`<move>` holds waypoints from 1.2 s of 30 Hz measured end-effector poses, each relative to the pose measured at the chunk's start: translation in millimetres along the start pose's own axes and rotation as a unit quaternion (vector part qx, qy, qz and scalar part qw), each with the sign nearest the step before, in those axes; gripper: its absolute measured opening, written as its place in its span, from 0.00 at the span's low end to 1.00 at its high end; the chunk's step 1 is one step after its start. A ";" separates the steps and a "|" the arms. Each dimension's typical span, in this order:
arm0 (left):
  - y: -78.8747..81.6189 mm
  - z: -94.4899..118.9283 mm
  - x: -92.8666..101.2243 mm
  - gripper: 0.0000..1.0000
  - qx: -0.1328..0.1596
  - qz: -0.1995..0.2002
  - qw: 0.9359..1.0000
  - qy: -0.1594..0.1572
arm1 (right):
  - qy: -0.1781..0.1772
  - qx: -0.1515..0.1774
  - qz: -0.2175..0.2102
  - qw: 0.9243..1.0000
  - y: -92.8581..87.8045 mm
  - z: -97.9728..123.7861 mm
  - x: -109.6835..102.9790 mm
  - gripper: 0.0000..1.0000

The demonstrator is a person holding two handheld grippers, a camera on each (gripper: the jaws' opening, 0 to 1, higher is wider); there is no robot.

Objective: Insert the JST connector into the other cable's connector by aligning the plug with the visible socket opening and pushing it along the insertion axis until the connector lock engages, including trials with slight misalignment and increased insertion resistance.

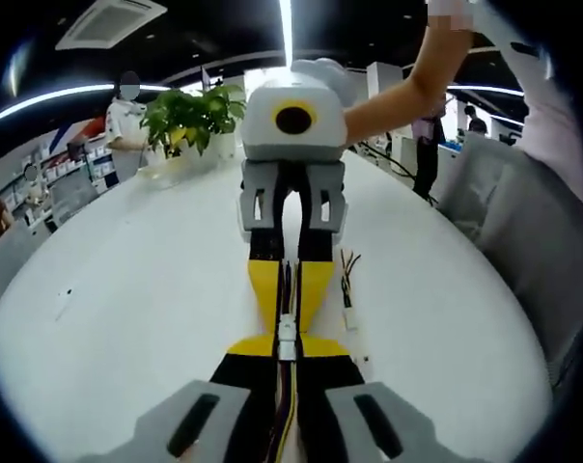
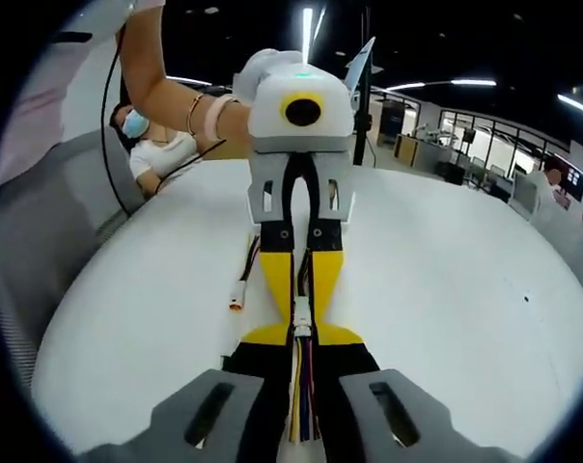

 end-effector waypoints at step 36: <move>-8.1 -2.1 -0.9 0.02 0.000 0.031 1.000 0.000 | -0.010 0.001 -0.052 0.999 -10.0 -5.7 -2.2 0.05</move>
Point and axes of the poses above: the point that each gripper's makers call its tool centre point, and the gripper's own axes: z roughly backward along the fingers, x roughly to its right, y roughly out of its top, the point moved 6 cm from there along z, roughly backward along the fingers, and after that the axes turned 6 degrees about z, right-handed, at the moved point
